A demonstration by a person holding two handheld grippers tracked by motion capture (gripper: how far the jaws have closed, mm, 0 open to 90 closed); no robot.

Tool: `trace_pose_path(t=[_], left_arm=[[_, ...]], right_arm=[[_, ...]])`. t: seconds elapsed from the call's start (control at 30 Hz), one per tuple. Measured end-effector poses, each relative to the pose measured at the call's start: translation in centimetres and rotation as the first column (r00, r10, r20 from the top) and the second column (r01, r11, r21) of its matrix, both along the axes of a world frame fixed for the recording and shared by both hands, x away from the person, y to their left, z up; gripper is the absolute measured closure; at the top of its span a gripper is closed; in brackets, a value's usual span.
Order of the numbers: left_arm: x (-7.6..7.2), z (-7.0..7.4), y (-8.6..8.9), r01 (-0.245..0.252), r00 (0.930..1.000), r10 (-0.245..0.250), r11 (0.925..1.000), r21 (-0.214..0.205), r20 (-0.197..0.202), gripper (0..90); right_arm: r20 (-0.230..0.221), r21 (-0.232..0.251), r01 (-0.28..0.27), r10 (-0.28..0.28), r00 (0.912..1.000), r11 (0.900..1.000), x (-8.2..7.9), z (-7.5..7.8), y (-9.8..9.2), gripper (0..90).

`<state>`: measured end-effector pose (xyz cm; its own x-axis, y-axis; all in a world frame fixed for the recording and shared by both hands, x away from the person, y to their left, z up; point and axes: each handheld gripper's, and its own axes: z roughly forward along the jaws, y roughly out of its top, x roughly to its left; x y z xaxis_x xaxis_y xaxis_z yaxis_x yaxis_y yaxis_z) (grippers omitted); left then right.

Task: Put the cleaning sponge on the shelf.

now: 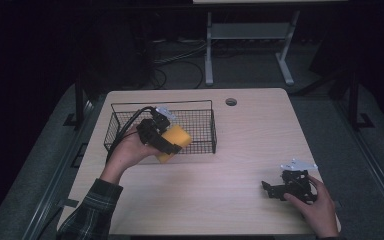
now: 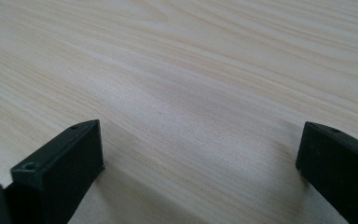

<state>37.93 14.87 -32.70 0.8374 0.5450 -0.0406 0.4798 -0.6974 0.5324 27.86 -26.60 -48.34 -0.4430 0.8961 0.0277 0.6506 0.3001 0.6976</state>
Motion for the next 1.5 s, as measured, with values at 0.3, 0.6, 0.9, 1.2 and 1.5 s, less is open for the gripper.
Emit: trace_pose_path(t=[0.3, 0.6, 0.9, 1.2, 1.5], left_arm=[[1.7, -0.4, 0.6, -0.023, 0.9997, 0.023, 0.9997, -0.002, 0.006, 22.4], [3.0, -1.0, 1.4, -0.052, 0.9985, 0.052, 0.9986, -0.002, 0.018, 22.4], [4.0, -1.8, 1.8, -0.076, 0.9966, 0.075, 0.9969, 0.019, 0.033, 22.4], [5.2, -2.5, 2.5, -0.112, 0.9929, 0.111, 0.9933, 0.03, 0.042, 22.4], [6.5, -3.0, 3.6, -0.156, 0.9868, 0.154, 0.9874, 0.028, 0.05, 22.4]], right_arm=[[0.001, -0.001, 0.0, 0.0, 1.0, 1.0, 0.0, 0.0, 0.0, 0.0], [0.0, 0.001, 0.002, -0.002, 1.0, 1.0, 0.0, 0.0, 0.0, 0.0], [0.0, 0.001, 0.001, -0.001, 1.0, 1.0, 0.0, 0.0, 0.0, 0.0], [0.0, 0.001, 0.001, -0.001, 1.0, 1.0, 0.0, 0.0, 0.0, 0.0], [-0.001, 0.001, 0.001, -0.001, 1.0, 1.0, 0.0, 0.0, 0.0, 0.0]])
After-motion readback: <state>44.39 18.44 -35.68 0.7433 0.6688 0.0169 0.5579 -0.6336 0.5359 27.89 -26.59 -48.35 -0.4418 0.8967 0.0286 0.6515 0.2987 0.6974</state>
